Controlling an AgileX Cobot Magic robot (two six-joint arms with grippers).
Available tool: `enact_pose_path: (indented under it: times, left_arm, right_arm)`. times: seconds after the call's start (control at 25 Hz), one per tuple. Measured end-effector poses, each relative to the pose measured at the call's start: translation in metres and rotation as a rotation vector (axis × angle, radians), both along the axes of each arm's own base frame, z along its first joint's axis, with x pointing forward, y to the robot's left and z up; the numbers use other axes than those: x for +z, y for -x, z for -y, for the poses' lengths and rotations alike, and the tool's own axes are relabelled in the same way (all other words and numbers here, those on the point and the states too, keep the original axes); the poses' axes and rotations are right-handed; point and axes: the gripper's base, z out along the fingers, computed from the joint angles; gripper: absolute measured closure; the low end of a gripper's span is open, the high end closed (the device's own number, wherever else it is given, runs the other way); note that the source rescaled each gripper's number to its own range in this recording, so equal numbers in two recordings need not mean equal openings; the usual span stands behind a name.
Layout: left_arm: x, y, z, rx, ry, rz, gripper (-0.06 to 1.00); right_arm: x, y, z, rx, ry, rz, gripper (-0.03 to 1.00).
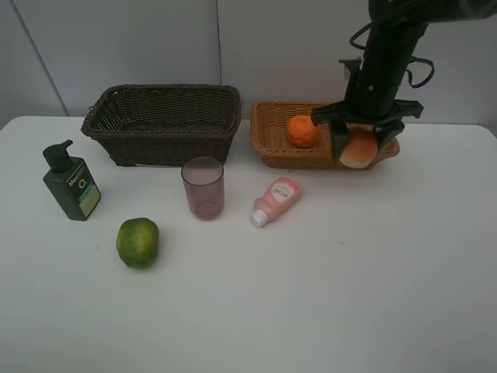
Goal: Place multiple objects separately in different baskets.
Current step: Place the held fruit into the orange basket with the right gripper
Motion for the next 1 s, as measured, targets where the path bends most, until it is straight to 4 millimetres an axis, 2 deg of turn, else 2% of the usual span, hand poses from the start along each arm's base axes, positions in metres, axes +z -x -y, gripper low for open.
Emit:
enact_pose_path:
  times: [0.2,0.4,0.68,1.0]
  left_arm:
    - [0.0,0.0,0.0,0.0,0.0,0.0,0.01]
    - [0.0,0.0,0.0,0.0,0.0,0.0,0.01]
    - [0.0,0.0,0.0,0.0,0.0,0.0,0.01]
    - [0.0,0.0,0.0,0.0,0.0,0.0,0.01]
  right_arm:
    - [0.014,-0.028,-0.009,0.01,-0.022,0.097,0.78]
    - [0.007,-0.053,-0.013,0.014,-0.007,0.141,0.78]
    - [-0.013,-0.077,0.012,-0.012,0.03,0.218,0.78]
    - [-0.011,-0.094,0.021,-0.009,-0.007,0.368,0.78]
